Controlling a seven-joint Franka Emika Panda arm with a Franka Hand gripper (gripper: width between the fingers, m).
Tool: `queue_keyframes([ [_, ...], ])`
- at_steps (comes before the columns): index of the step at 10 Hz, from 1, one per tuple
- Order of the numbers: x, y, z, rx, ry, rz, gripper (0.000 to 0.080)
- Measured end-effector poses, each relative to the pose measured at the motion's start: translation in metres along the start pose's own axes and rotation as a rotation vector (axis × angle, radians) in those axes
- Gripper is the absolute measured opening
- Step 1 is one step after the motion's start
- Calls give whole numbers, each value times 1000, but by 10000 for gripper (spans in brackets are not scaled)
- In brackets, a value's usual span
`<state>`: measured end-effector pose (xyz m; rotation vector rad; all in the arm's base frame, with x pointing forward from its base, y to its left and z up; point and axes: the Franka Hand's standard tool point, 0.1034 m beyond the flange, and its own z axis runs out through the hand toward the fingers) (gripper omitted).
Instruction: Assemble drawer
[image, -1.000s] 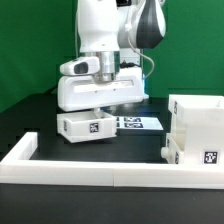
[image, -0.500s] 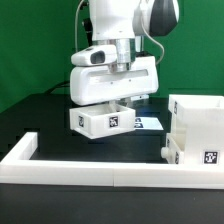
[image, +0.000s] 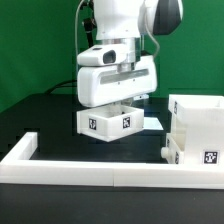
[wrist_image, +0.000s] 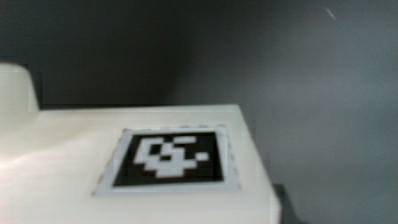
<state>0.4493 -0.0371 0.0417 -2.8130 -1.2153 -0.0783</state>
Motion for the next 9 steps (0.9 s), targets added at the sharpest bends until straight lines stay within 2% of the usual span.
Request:
queue_keyframes([
  [2,4,13,-3,-14,-11,-261,41],
  [4,9,17,-6,-26,-24,-437,41],
  [7,7,18,-5,-21,-33,-577,41],
  [9,20,26,-9,-19,-36,-594,41],
])
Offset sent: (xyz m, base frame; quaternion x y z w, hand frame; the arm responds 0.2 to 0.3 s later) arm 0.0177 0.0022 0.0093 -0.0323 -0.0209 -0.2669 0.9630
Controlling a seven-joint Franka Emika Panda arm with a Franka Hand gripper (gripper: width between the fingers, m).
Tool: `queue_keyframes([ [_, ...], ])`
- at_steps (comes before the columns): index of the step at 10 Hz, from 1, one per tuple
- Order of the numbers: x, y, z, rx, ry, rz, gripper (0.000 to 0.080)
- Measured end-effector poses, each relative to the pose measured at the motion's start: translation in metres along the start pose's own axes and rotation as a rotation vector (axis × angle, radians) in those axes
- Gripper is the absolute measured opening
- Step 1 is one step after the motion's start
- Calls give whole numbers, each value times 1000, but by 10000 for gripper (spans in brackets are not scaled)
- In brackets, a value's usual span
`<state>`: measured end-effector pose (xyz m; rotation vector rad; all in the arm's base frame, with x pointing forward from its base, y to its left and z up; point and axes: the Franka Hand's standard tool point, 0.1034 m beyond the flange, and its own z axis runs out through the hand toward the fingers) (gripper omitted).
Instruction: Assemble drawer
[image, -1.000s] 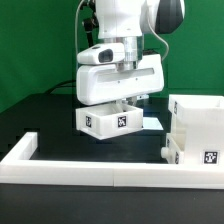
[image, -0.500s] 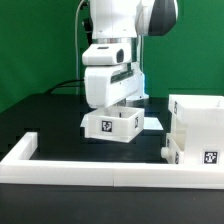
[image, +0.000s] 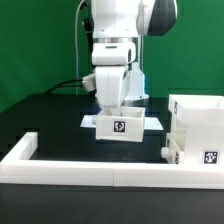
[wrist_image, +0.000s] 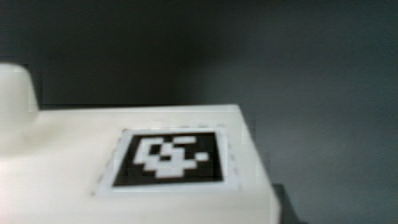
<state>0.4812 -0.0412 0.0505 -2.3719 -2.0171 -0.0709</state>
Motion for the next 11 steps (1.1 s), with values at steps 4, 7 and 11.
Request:
queue_keyframes([
  [4,23,35,-8,10,0,-43,41],
  [7,20,32,-6,14,-1,-39,41],
  [11,30,55,-5,34,4,-90,41],
])
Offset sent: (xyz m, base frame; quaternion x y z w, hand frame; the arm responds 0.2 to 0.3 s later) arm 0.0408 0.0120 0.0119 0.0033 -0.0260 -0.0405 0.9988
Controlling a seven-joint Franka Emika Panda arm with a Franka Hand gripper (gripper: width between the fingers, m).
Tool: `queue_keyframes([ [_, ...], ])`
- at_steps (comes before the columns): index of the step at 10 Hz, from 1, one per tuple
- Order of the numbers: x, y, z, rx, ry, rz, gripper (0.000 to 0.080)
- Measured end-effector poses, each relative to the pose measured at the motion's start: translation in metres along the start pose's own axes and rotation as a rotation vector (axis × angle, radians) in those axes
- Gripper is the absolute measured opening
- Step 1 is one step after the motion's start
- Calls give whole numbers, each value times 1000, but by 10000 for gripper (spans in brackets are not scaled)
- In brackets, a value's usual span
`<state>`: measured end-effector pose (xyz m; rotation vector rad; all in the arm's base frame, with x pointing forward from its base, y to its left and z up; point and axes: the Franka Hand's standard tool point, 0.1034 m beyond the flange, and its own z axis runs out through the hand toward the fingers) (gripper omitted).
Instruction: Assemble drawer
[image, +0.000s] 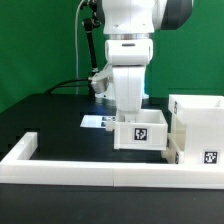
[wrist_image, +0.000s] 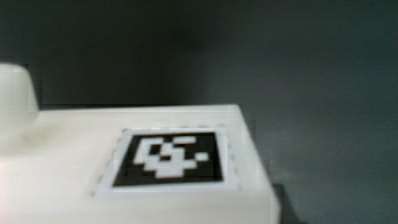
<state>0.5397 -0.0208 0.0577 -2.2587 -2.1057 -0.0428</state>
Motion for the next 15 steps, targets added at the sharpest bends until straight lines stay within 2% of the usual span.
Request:
queue_keyframes([
  [1,4,7,-1,-5,-5,-17,41],
  [5,4,3,2,1,-4,-26,41],
  [7,8,4,1,-24,-1,-31,41],
  [15,11,2,3,-17,0,-22,41],
])
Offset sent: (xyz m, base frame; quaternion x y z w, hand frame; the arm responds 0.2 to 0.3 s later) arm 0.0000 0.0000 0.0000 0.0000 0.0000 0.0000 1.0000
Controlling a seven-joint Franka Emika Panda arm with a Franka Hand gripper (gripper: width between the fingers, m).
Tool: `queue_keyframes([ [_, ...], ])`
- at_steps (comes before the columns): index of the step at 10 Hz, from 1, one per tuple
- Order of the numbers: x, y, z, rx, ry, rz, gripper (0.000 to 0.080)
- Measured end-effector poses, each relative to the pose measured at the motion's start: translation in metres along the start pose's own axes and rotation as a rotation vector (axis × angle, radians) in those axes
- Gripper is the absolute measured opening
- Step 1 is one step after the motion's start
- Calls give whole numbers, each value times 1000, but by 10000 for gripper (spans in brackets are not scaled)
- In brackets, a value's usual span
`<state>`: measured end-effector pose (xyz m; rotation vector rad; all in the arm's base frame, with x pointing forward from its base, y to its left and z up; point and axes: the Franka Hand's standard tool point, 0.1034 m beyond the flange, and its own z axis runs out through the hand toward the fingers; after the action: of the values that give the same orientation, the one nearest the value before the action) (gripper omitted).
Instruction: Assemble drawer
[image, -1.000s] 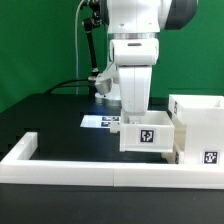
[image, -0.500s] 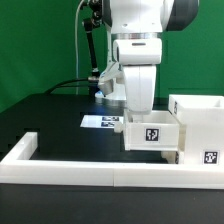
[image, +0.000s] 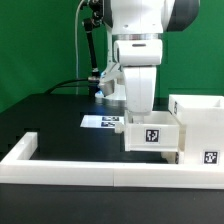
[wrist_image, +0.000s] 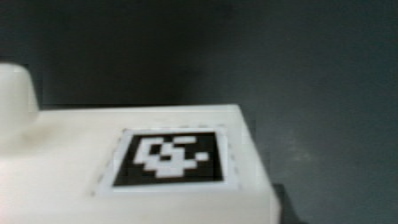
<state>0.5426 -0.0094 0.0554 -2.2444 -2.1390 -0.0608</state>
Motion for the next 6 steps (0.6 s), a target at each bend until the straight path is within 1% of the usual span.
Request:
queue_keyframes([
  [1,0,0,0,0,0,-1,41],
  [3,7,-5,1,2,4,-12,41],
  [6,7,-6,0,4,3,-12,41],
])
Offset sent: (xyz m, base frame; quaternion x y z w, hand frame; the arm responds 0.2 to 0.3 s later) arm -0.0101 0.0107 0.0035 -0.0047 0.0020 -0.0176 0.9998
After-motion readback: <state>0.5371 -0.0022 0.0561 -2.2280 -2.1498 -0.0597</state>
